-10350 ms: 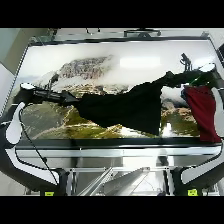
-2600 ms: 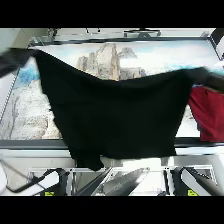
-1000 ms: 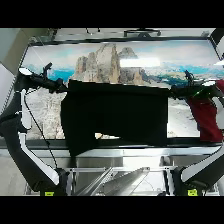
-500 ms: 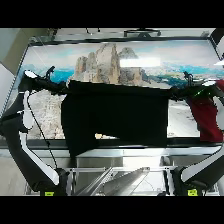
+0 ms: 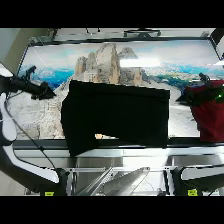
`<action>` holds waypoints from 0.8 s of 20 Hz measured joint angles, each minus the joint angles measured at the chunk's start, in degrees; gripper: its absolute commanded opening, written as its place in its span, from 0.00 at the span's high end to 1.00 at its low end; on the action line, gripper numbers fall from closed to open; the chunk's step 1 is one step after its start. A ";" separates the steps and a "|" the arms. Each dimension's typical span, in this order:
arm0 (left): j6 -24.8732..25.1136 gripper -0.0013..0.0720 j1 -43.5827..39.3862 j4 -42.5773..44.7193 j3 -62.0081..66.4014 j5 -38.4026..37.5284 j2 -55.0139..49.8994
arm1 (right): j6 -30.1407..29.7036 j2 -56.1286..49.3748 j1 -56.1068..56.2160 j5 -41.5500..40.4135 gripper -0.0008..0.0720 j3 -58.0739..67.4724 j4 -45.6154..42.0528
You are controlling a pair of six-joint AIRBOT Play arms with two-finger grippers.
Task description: Fold the shirts.
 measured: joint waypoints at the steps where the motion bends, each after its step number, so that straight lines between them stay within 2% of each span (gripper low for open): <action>1: 0.39 0.66 1.09 0.11 -5.62 0.22 2.91 | 1.31 3.06 -0.50 -0.20 0.49 -4.00 -1.66; 5: 2.10 0.66 4.76 0.57 -25.11 3.23 13.38 | 4.85 14.67 -1.51 -4.87 0.49 -21.70 -4.85; 9: 3.69 0.66 7.48 0.83 -39.85 4.92 22.71 | 5.57 18.93 -1.73 -9.97 0.50 -35.78 -5.11; 13: 5.16 0.66 8.55 0.81 -50.60 7.80 29.64 | 1.03 18.45 -1.79 -11.67 0.50 -43.76 3.08; 16: 6.08 0.66 8.76 0.79 -57.09 11.13 33.07 | -3.17 15.69 -1.79 -9.68 0.50 -45.99 6.69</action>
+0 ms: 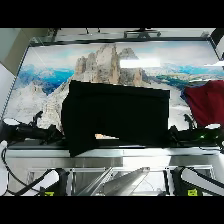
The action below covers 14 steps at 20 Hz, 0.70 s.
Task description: Fold the shirts.
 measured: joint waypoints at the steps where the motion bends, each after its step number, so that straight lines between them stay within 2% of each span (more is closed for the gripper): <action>1: 0.13 0.66 0.02 -0.02 -1.51 1.22 0.81 | -0.94 -0.70 0.00 0.81 0.50 -0.37 0.52; 9: 0.63 0.66 0.09 2.01 -5.66 7.89 2.05 | -4.92 -2.32 0.02 1.22 0.50 -1.07 4.46; 14: 6.67 0.66 0.04 -6.51 -5.88 10.64 -4.31 | -5.97 -2.36 0.02 0.33 0.50 -1.14 6.10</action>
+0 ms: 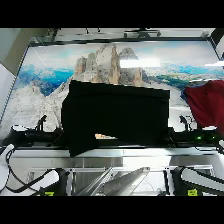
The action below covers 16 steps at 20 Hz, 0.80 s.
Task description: Fold the shirts.
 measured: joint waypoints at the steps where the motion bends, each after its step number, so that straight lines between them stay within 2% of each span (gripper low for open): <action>1: 1.29 0.66 0.00 -1.68 -0.02 -0.22 -1.38 | -0.07 0.00 0.00 -0.09 0.50 0.02 0.15; 6: 4.07 0.66 0.00 -3.69 -0.04 -1.03 -4.09 | -0.35 0.00 0.00 -0.28 0.50 0.02 0.42; 9: 4.59 0.66 0.85 -3.39 0.46 -0.48 -2.95 | -0.35 0.00 -0.02 -0.33 0.50 0.02 0.48; 11: 4.52 0.66 2.95 -3.39 1.66 -2.97 -0.94 | -0.35 0.00 -0.07 -0.37 0.50 0.02 0.48; 14: 4.15 0.54 7.10 -1.77 3.23 -6.32 4.13 | -0.37 0.00 -0.07 -0.39 0.49 0.02 0.46; 16: 4.00 0.52 9.38 0.22 2.95 -6.29 7.50 | -0.37 0.00 -0.07 -0.39 0.49 0.02 0.44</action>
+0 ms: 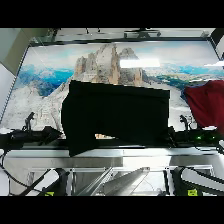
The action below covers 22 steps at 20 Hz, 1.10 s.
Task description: Fold the shirts.
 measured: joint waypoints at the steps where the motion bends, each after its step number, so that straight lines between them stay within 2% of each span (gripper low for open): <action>1: -0.02 0.52 0.85 0.90 -0.63 0.70 1.29 | 0.00 0.00 0.00 0.00 0.49 0.00 -0.02; 5: -0.04 0.52 1.25 2.01 -3.50 4.00 2.08 | 0.00 0.00 0.00 0.00 0.50 0.00 -0.04; 10: -0.02 0.52 -5.68 0.68 -4.55 6.93 -4.00 | 0.00 0.00 0.00 0.00 0.50 0.00 -0.02; 16: 0.17 0.55 -11.56 -2.29 -4.63 6.34 -12.15 | -0.02 0.00 0.00 -0.22 0.50 0.00 0.00; 18: 0.20 0.97 -12.11 -1.66 -4.72 6.60 -12.13 | 0.00 0.00 0.00 -0.20 0.50 0.00 0.00; 22: 0.11 0.96 -12.52 -1.11 -3.50 10.99 -7.74 | 0.90 0.00 -0.04 -0.13 0.50 0.04 0.07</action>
